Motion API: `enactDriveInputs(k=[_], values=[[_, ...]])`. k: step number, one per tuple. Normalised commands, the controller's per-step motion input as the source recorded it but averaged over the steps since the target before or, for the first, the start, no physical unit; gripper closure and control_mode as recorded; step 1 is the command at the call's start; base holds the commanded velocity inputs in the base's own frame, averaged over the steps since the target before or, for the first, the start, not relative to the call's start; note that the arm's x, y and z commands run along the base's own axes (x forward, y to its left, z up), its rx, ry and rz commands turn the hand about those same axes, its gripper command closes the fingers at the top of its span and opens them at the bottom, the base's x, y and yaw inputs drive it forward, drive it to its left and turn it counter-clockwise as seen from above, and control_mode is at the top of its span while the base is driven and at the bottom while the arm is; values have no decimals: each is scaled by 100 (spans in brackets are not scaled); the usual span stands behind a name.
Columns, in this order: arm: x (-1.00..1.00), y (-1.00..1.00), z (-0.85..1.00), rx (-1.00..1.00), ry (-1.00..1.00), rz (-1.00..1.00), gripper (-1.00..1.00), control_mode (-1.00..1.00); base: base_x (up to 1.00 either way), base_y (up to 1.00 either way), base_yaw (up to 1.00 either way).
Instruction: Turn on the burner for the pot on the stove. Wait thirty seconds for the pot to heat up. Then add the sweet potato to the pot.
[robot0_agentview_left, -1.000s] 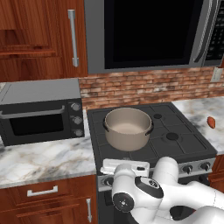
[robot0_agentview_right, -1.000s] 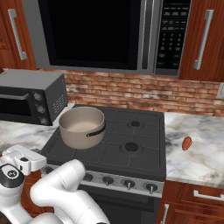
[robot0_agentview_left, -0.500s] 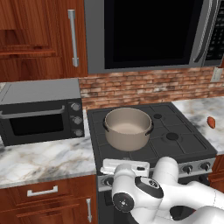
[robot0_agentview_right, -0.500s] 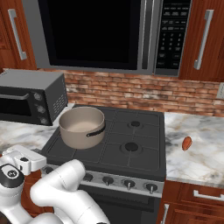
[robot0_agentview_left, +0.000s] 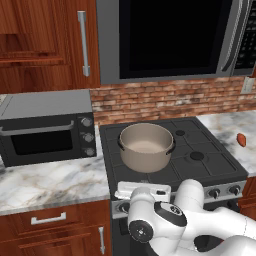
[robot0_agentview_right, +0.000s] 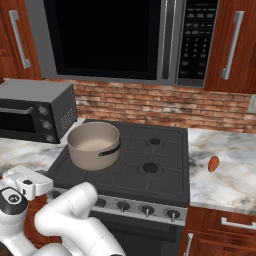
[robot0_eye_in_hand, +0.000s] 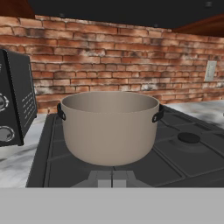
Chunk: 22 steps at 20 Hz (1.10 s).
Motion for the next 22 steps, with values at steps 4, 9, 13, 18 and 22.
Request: enactDriveInputs(k=[4,9,13,18,22], values=[[0,0,0,0,0,0,100,-100,0,0,0],[0,0,0,0,0,0,100,-100,0,0,0],[0,0,0,0,0,0,100,-100,0,0,0],[0,0,0,0,0,0,100,-100,0,0,0],[0,0,0,0,0,0,100,-100,0,0,0]])
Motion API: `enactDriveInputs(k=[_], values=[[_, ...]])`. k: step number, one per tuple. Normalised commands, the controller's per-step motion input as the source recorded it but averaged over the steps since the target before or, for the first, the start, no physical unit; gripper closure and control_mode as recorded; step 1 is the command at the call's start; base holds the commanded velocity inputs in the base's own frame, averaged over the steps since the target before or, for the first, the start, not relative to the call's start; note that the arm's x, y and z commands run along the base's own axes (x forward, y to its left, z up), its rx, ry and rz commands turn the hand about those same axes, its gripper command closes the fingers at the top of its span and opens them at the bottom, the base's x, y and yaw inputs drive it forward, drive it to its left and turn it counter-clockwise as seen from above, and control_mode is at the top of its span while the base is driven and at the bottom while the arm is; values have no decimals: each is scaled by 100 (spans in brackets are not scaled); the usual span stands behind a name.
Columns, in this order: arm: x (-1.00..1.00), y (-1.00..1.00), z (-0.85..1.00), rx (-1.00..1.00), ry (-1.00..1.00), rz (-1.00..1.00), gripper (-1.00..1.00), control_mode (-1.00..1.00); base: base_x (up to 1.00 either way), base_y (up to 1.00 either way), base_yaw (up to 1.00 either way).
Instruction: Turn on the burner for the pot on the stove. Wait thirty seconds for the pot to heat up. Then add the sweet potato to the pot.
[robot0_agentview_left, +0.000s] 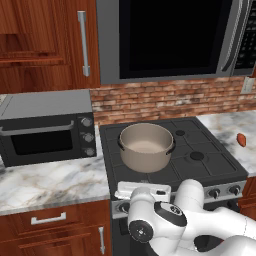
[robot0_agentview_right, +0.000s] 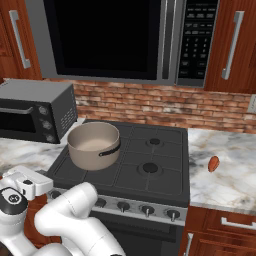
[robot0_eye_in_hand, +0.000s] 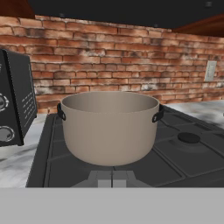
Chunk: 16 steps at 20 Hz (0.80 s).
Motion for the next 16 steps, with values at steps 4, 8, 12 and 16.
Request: enactDriveInputs(k=[4,8,12,16], values=[[0,0,0,0,0,0,100,-100,0,0,0],[0,0,0,0,0,0,100,-100,0,0,0],[0,0,0,0,0,0,100,-100,0,0,0],[0,0,0,0,0,0,100,-100,0,0,0]])
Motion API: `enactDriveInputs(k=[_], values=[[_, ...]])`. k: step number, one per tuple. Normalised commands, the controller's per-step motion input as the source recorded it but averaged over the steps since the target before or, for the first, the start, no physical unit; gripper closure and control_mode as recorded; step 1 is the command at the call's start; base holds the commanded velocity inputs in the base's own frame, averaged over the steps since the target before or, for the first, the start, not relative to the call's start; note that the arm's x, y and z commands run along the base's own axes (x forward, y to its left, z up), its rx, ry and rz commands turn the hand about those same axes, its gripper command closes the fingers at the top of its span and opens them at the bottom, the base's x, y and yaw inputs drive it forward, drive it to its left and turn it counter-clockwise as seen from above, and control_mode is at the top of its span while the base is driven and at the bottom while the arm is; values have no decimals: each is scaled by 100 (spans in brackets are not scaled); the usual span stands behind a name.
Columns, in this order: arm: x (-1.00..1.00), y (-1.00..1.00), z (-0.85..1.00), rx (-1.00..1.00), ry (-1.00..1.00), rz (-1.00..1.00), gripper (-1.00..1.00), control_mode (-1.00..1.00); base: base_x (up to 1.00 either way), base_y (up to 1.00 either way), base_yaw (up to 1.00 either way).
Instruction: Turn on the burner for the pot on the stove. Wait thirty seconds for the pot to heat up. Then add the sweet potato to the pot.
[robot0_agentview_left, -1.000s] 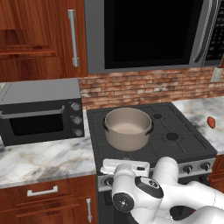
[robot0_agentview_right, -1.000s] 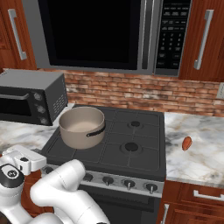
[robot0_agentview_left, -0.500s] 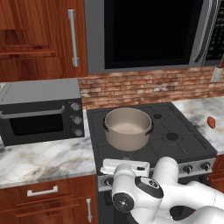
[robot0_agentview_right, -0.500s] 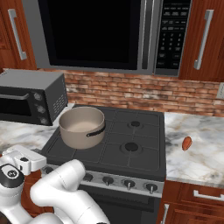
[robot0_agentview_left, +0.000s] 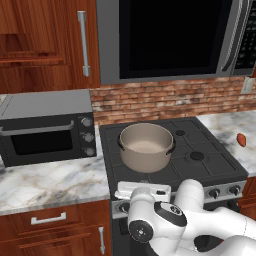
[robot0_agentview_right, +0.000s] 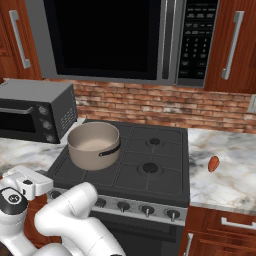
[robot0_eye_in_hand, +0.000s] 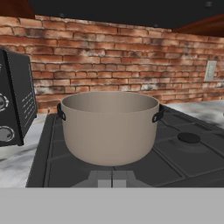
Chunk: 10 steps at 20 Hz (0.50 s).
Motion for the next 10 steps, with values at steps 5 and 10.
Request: enactDriveInputs(k=[5,10], values=[[0,0,0,0,0,0,100,-100,0,0,0],[0,0,0,0,0,0,100,-100,0,0,0]])
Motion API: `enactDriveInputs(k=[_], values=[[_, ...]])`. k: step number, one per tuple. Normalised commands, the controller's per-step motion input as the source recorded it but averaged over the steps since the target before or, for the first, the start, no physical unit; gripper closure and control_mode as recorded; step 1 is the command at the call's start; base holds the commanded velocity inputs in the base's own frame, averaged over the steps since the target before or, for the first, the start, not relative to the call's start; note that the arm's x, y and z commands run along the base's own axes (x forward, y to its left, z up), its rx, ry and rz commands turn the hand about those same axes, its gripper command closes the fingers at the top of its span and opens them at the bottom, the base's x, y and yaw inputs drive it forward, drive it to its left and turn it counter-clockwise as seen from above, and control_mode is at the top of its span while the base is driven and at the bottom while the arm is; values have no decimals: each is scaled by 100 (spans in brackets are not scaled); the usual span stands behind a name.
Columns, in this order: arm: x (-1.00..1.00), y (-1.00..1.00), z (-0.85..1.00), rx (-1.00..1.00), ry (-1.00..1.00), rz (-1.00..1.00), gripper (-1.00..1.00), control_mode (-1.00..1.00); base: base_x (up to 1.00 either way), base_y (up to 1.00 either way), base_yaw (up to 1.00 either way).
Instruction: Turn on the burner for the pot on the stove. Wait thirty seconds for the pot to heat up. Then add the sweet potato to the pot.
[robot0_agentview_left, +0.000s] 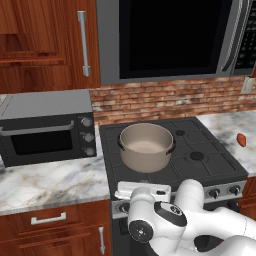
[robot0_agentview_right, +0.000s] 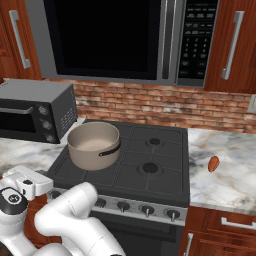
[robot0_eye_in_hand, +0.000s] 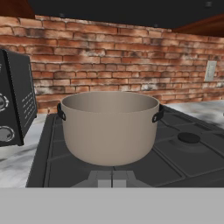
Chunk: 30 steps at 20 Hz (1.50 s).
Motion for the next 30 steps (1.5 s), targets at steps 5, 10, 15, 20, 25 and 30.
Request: enactDriveInputs(k=[5,10,15,20,25,30], values=[[0,0,0,0,0,0,100,-100,0,0,0],[0,0,0,0,0,0,100,-100,0,0,0],[0,0,0,0,0,0,100,-100,0,0,0],[0,0,0,0,0,0,100,-100,0,0,0],[0,0,0,0,0,0,100,-100,0,0,0],[0,0,0,0,0,0,100,-100,0,0,0]])
